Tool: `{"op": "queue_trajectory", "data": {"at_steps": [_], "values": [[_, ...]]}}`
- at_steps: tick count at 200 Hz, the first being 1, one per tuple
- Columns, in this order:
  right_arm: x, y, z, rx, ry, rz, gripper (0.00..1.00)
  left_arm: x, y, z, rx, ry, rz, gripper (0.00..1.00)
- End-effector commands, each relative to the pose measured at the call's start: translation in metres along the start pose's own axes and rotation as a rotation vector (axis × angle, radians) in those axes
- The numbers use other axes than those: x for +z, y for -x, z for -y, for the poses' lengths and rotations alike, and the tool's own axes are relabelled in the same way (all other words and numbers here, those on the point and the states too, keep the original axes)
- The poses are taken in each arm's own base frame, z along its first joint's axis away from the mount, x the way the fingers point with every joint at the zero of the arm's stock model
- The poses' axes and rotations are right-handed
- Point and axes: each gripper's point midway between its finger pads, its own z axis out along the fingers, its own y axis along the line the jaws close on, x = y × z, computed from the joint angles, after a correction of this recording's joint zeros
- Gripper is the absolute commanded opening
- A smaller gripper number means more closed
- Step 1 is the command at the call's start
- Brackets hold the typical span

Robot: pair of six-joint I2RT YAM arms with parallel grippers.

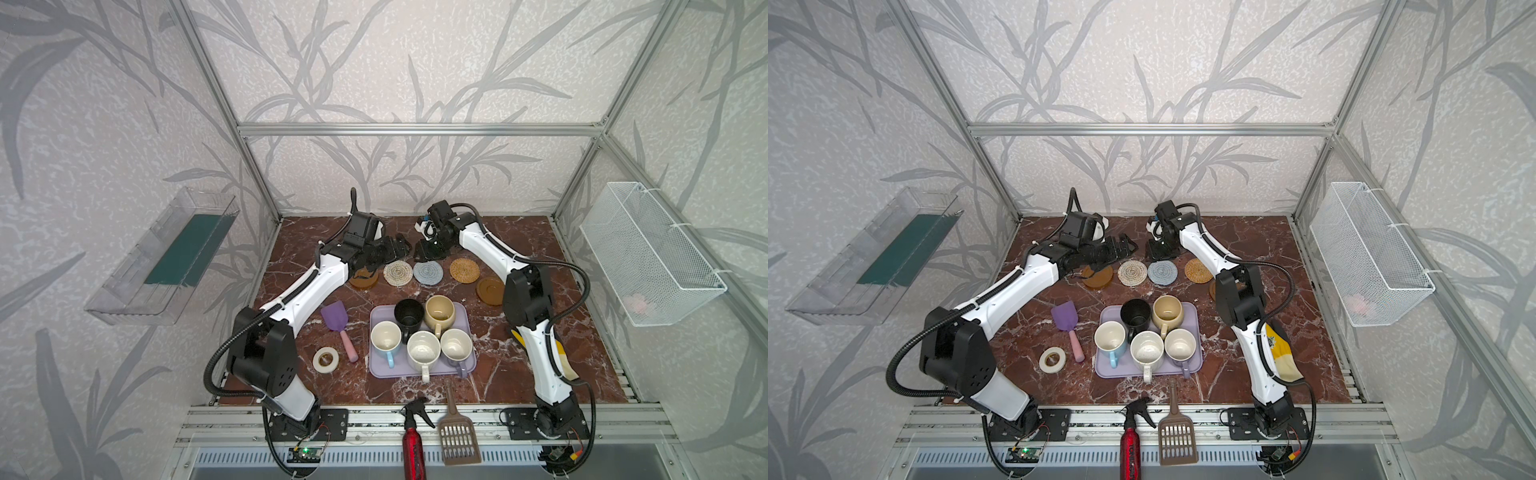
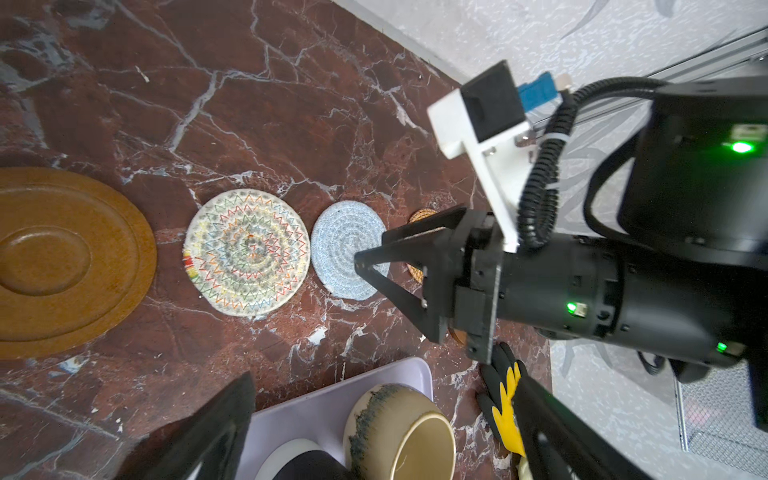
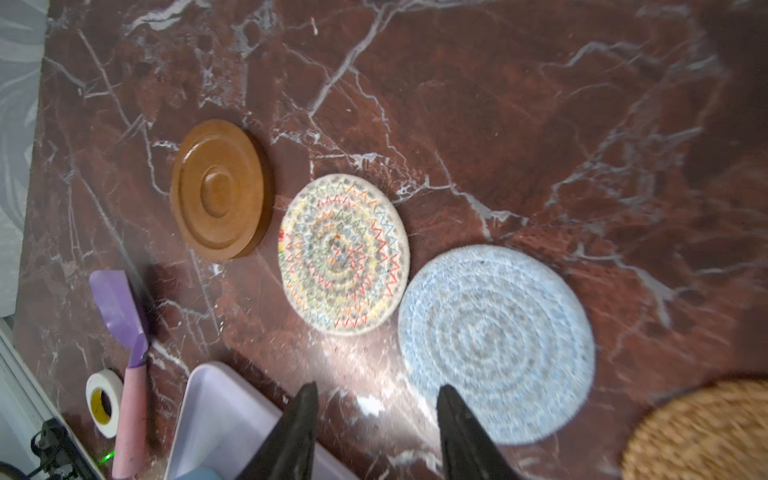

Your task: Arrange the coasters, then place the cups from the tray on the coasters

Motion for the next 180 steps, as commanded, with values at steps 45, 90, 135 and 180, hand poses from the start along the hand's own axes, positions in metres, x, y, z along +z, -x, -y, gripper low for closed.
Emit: {"op": "queue_trajectory", "data": {"at_steps": [45,90,135,180], "values": [[-0.095,-0.018,0.005,0.003,-0.098,0.163,0.99,-0.055,-0.017,0.035,0.043,-0.101,0.048,0.99],[-0.119,-0.038,0.056,0.089,-0.128,0.232,0.99,-0.051,-0.036,0.057,0.071,-0.171,0.015,0.99],[-0.101,-0.05,0.108,0.19,-0.171,0.154,0.99,-0.02,-0.036,0.066,0.102,-0.16,0.005,0.99],[-0.057,-0.056,0.159,0.244,-0.264,0.06,0.84,0.016,-0.033,0.061,0.103,-0.11,-0.031,0.99]]}}
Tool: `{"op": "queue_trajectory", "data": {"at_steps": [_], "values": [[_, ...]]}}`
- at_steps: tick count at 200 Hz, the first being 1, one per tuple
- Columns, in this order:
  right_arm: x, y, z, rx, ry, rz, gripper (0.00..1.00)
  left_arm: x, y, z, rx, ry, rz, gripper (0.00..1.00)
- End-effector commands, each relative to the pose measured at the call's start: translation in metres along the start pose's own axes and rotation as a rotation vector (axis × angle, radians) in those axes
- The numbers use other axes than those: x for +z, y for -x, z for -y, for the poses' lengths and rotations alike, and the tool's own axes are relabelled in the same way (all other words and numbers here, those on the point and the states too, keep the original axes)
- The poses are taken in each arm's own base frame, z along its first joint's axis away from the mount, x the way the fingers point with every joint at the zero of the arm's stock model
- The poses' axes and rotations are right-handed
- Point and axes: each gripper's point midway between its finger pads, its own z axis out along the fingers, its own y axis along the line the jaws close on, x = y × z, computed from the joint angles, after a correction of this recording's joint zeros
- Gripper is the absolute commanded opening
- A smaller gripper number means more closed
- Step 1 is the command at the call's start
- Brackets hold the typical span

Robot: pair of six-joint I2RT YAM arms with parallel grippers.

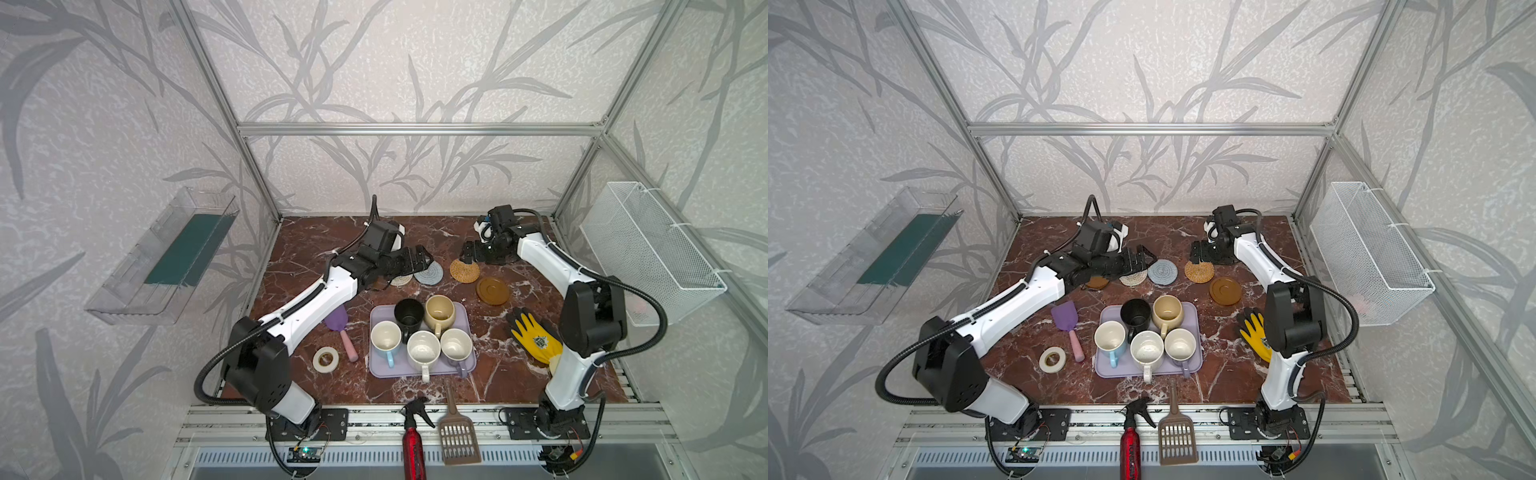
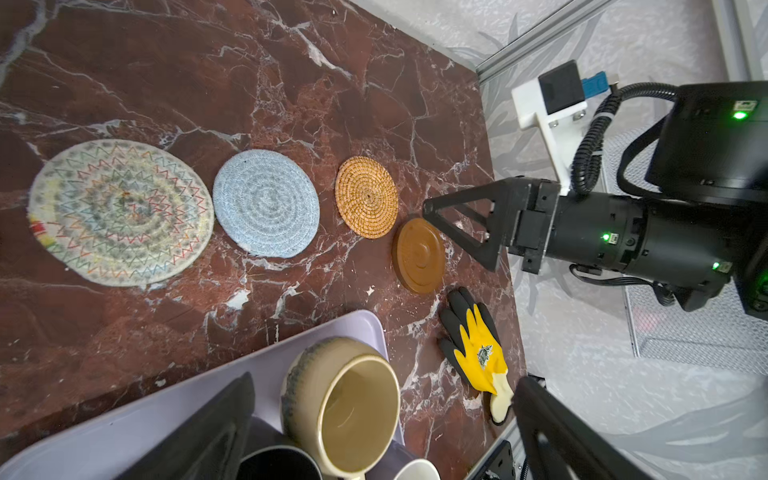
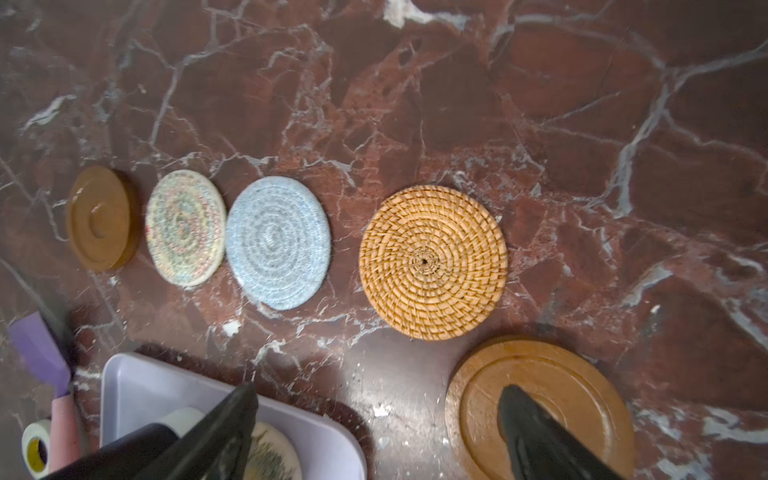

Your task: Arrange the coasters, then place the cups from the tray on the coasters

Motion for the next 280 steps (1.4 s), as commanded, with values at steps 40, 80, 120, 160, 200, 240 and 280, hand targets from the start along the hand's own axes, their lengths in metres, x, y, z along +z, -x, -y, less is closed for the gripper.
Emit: {"op": "queue_trajectory", "data": {"at_steps": [40,80,120,160,200,240,280], "values": [[0.054,0.003,0.041,-0.002,-0.109,-0.081,0.68,0.023,0.022,-0.003,0.041,0.072,0.032,0.99],[0.066,0.008,0.054,-0.019,-0.166,-0.092,0.62,0.045,0.023,-0.006,0.029,0.067,0.018,0.99],[0.079,0.005,0.057,-0.026,-0.165,-0.127,0.61,0.058,0.023,-0.011,0.027,0.078,0.004,0.99],[0.084,0.003,0.056,-0.036,-0.156,-0.15,0.58,0.067,0.023,-0.01,0.017,0.066,-0.007,0.99],[0.091,-0.004,0.052,-0.045,-0.142,-0.174,0.54,0.069,0.022,-0.011,0.011,0.066,-0.009,0.99],[0.094,-0.012,0.047,-0.085,-0.174,-0.206,0.53,0.069,0.018,-0.014,0.001,0.065,-0.01,0.99],[0.097,-0.019,0.044,-0.09,-0.172,-0.219,0.51,0.066,0.018,-0.014,0.001,0.066,-0.005,0.99]]}}
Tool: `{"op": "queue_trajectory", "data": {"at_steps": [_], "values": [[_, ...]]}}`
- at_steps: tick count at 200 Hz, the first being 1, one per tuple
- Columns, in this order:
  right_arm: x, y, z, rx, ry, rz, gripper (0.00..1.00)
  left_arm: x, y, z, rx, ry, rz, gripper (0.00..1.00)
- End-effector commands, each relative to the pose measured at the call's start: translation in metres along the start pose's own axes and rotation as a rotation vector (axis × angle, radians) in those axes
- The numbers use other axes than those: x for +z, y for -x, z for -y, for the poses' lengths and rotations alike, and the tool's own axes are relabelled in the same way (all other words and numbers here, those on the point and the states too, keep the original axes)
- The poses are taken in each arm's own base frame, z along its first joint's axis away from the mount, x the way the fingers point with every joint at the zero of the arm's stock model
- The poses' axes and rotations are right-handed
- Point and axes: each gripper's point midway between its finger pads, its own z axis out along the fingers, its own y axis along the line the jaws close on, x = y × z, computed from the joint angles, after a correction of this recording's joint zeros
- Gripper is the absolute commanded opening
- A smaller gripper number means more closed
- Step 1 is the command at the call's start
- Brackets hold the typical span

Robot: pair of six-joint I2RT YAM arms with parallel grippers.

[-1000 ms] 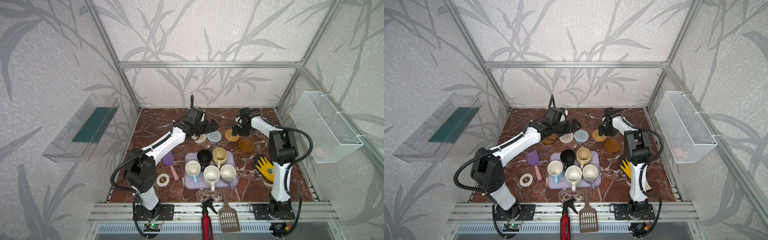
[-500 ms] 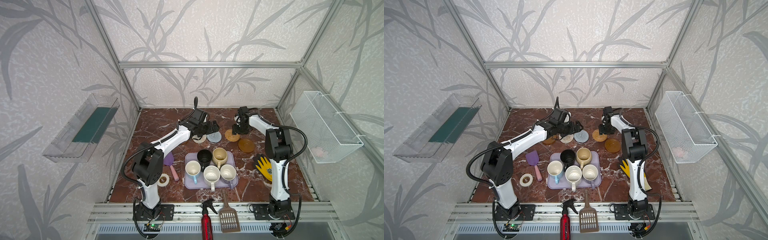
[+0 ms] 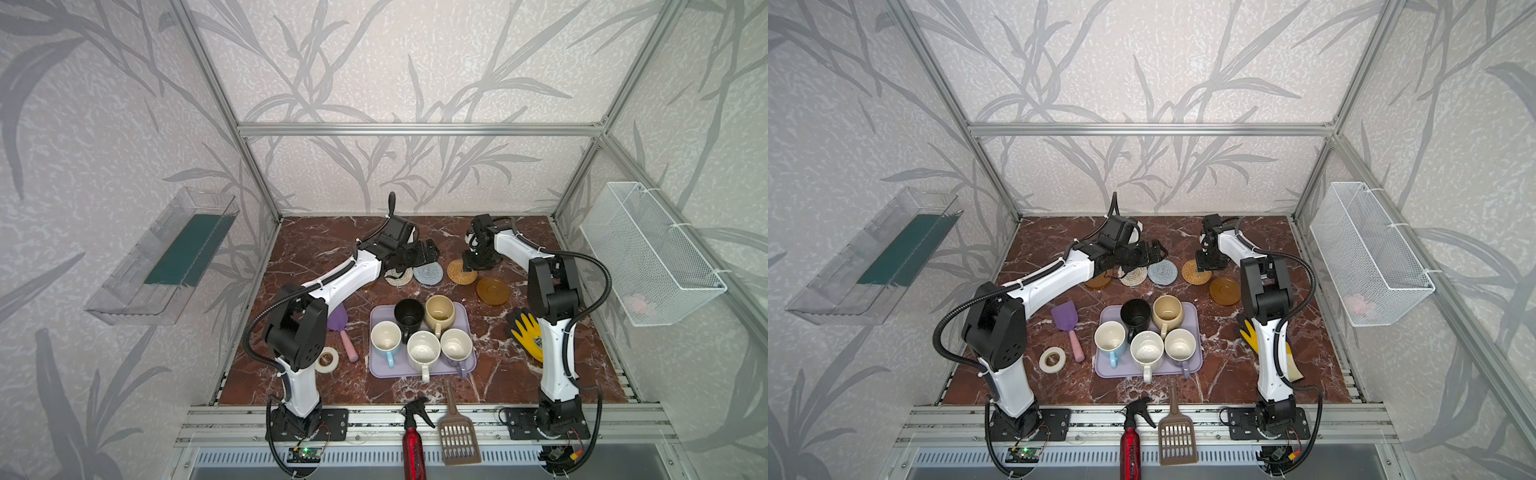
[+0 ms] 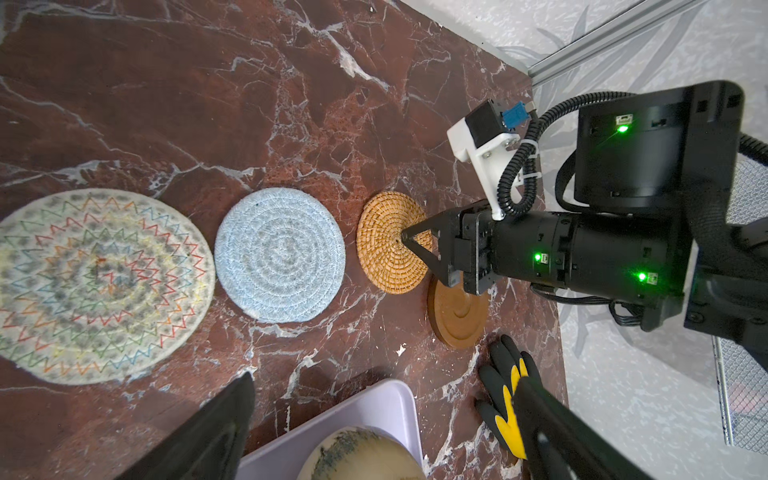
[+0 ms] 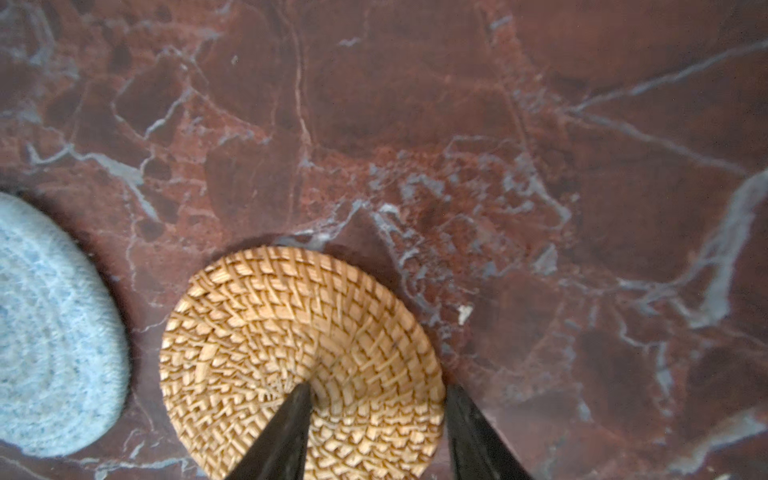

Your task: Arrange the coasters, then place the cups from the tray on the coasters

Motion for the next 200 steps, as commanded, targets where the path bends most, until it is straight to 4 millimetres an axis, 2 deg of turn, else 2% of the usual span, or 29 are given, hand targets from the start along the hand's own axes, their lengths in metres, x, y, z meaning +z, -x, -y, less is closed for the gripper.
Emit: {"op": "queue_trajectory", "data": {"at_steps": [1,54,86,135,167,187,200], "values": [[0.008,-0.013,-0.001,-0.01,-0.008,-0.06,0.51,-0.004,0.0,0.004,0.0,-0.011,0.011,0.99],[0.002,-0.011,0.001,0.002,-0.031,-0.041,0.51,-0.007,0.0,0.005,0.0,-0.012,0.013,0.99],[-0.017,0.001,-0.01,-0.008,0.005,0.013,0.55,-0.012,0.002,0.008,0.007,-0.007,0.018,0.99],[-0.072,0.017,-0.014,0.014,0.004,0.133,0.62,-0.027,0.006,0.014,0.035,-0.001,0.021,0.99],[-0.11,0.007,-0.018,0.019,0.02,0.192,0.7,-0.039,0.006,0.025,0.056,-0.034,0.019,0.99],[-0.132,-0.011,-0.019,0.027,0.029,0.219,0.83,-0.051,-0.003,0.028,0.082,-0.038,-0.02,0.99],[-0.147,-0.025,-0.014,0.053,0.01,0.245,0.97,-0.061,-0.007,0.027,0.098,-0.026,-0.036,0.99]]}}
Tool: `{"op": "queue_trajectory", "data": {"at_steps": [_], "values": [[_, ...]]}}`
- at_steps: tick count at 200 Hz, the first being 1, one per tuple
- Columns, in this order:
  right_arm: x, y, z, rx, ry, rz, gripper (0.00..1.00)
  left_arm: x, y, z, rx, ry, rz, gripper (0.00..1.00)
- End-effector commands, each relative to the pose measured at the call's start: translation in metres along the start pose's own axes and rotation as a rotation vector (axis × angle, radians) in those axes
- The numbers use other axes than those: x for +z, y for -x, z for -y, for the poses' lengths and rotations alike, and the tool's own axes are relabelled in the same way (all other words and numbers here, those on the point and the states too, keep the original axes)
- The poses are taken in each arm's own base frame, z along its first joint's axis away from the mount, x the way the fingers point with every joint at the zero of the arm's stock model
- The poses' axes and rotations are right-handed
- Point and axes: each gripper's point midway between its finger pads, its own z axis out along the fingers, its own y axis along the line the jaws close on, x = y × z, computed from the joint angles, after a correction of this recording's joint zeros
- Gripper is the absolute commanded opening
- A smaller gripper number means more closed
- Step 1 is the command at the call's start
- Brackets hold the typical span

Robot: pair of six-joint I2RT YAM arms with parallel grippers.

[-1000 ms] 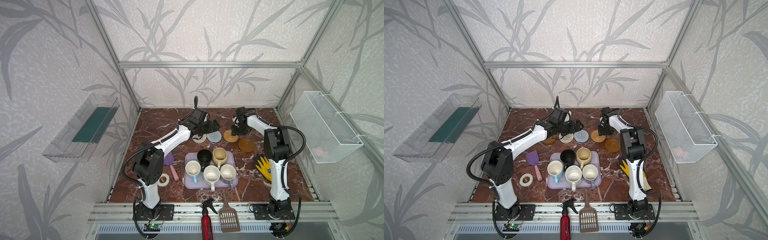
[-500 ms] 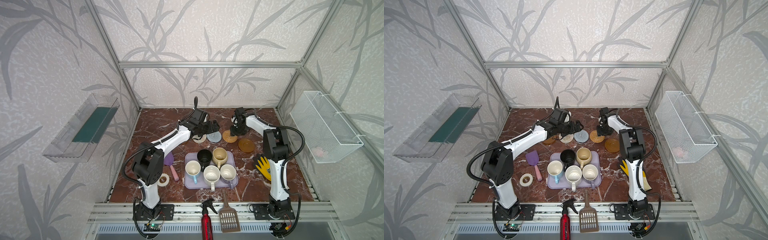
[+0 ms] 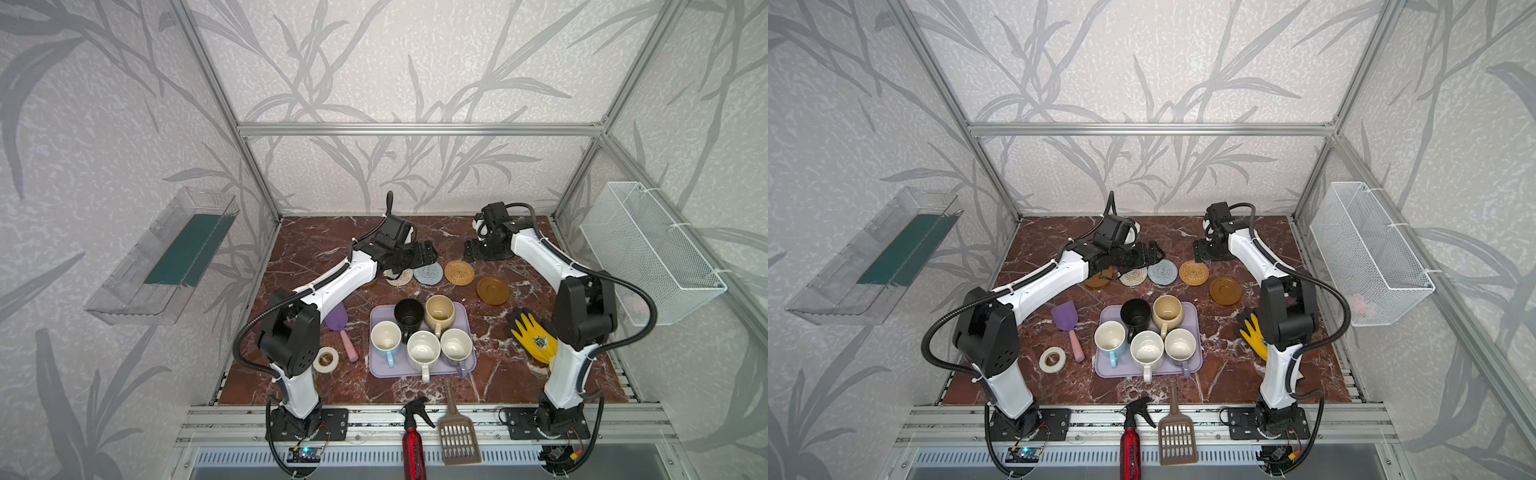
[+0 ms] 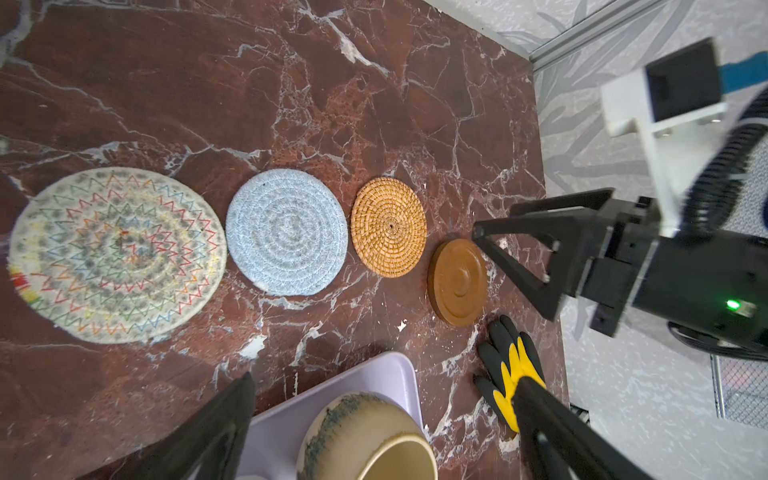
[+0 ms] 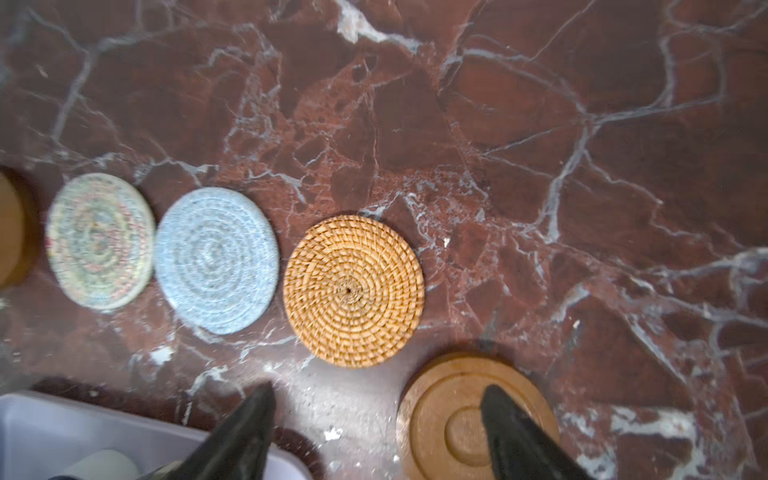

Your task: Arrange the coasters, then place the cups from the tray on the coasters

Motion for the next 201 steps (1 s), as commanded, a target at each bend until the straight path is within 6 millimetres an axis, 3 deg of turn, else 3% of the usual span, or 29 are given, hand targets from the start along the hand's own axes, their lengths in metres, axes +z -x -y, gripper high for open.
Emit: {"op": "queue_trajectory", "data": {"at_steps": [1,42,75,97,122,201], "values": [[-0.029,-0.018,0.002,0.032,-0.018,0.03,0.98,-0.037,0.001,0.022,0.068,-0.032,-0.002,0.99],[-0.071,-0.052,0.002,0.085,0.022,0.138,0.99,-0.064,-0.019,0.03,0.108,-0.045,-0.057,0.99],[-0.082,-0.066,-0.004,0.104,0.076,0.191,0.99,-0.076,-0.039,0.052,0.181,-0.07,-0.117,0.99],[-0.07,-0.075,-0.006,0.121,0.1,0.158,1.0,-0.075,-0.05,0.065,0.201,-0.092,-0.142,0.99],[-0.049,-0.085,-0.007,0.145,0.108,0.092,0.94,-0.072,-0.055,0.08,0.215,-0.114,-0.13,0.99],[0.006,-0.106,0.03,0.151,-0.086,-0.03,0.77,-0.042,-0.045,0.107,0.145,-0.145,-0.022,0.96]]}}
